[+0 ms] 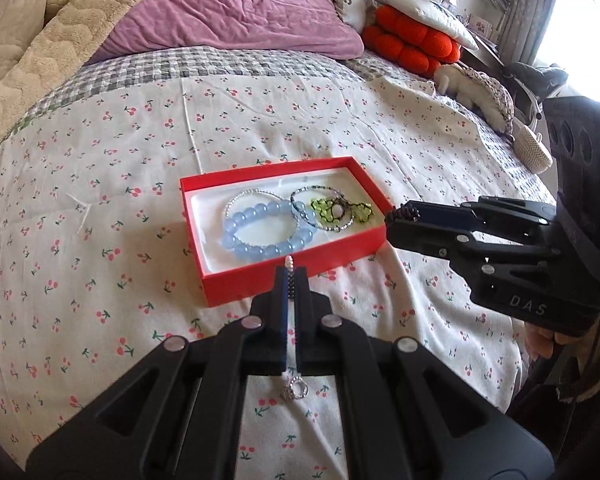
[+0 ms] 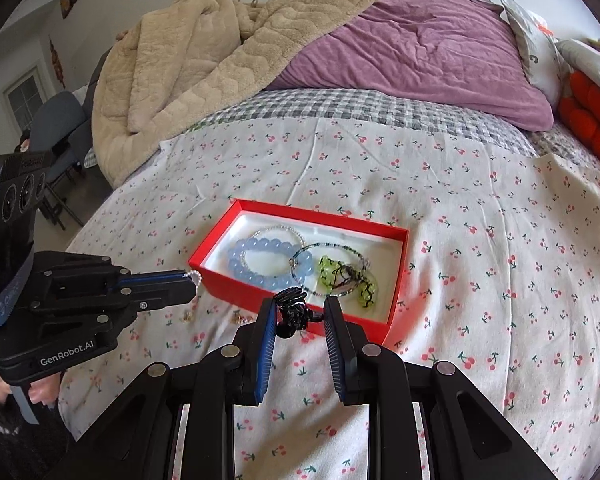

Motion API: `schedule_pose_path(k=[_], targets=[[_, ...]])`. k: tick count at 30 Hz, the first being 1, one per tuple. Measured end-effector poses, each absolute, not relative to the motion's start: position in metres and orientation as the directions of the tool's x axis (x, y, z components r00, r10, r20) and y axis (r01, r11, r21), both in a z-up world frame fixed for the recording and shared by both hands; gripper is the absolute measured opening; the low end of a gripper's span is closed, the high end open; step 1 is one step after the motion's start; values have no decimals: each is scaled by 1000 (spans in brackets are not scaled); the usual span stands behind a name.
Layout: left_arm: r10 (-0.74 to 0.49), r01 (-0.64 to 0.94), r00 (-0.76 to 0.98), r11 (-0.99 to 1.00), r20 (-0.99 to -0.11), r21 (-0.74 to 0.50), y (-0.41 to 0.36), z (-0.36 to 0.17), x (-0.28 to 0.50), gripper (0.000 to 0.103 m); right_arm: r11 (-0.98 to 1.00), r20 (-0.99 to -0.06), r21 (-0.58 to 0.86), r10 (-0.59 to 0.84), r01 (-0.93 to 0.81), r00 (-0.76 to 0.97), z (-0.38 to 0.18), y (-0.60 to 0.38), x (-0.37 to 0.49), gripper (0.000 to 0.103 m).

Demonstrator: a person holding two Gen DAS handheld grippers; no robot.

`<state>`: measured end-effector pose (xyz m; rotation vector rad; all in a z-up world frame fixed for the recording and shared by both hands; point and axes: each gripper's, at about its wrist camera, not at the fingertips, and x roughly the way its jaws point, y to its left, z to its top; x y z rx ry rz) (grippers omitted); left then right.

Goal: Organize jewelry
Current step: 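Carry the pearl ring with the left tool while the right tool carries the clip toward the box, then open both tools over the red box, dropping the pearl ring and black clip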

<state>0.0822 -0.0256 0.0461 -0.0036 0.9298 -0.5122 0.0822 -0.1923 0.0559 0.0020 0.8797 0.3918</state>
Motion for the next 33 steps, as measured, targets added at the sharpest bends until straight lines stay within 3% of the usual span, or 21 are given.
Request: schedule_pose_path(k=[22, 26, 28, 33], targets=[[-453, 327, 455, 886, -766, -330, -37, 14, 142, 3, 936, -785, 315, 350, -158, 512, 20, -217, 162, 26], [-456, 323, 460, 885, -762, -335, -33, 20, 141, 20, 923, -782, 357, 380, -145, 494, 21, -221, 165, 35], [-453, 324, 461, 887, -763, -330, -31, 24, 138, 26, 922, -775, 361, 382, -143, 503, 25, -222, 162, 62], [-420, 322, 498, 902, -759, -288, -20, 38, 125, 58, 922, -754, 340, 385, -185, 533, 41, -220, 147, 65]])
